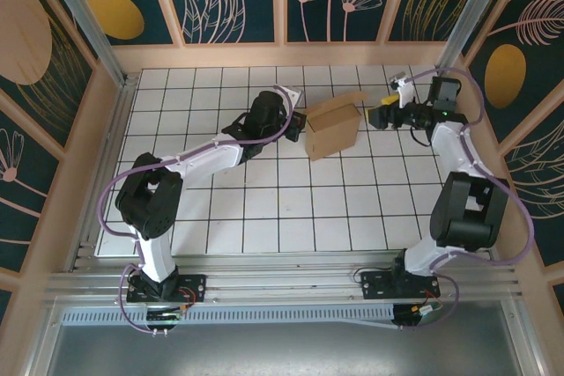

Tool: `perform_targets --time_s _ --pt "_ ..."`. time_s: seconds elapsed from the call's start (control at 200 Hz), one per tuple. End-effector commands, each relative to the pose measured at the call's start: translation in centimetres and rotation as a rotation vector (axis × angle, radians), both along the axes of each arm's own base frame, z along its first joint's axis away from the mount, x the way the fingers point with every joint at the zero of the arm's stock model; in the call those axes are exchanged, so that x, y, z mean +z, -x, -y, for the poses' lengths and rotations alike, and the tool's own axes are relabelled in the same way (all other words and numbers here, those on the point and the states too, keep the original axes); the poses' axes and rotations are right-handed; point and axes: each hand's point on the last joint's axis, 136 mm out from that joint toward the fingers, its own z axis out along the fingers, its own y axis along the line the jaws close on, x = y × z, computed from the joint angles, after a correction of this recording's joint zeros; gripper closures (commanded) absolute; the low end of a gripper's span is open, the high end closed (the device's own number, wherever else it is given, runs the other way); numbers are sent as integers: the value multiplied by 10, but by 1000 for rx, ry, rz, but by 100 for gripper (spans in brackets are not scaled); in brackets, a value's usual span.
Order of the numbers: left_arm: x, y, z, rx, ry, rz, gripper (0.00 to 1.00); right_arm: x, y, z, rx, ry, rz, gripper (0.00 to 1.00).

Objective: Fold the paper box

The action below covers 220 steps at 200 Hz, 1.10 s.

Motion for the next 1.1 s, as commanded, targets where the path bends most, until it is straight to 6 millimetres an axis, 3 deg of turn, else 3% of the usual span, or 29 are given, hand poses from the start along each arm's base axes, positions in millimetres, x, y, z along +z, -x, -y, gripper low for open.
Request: perform_targets --time_s 0.0,0.12,0.37,0.586,0.866,1.096 --pt "-4 4 9 -36 -1 -32 100 22 0 -8 193 -34 156 25" --pt "-5 3 10 -37 -4 -34 100 19 -10 -13 280 -60 171 27" --pt "-2 2 12 -40 0 -36 100 1 -55 -14 321 -26 142 28" --pt "-4 1 13 -40 -3 -43 100 -14 -59 -29 424 -41 171 31" --pt "0 -1 13 -38 -12 -36 100 -11 -79 -41 485 -50 195 37" --pt "-2 -3 14 -36 -21 -40 100 -14 -78 -45 503 -72 172 52"
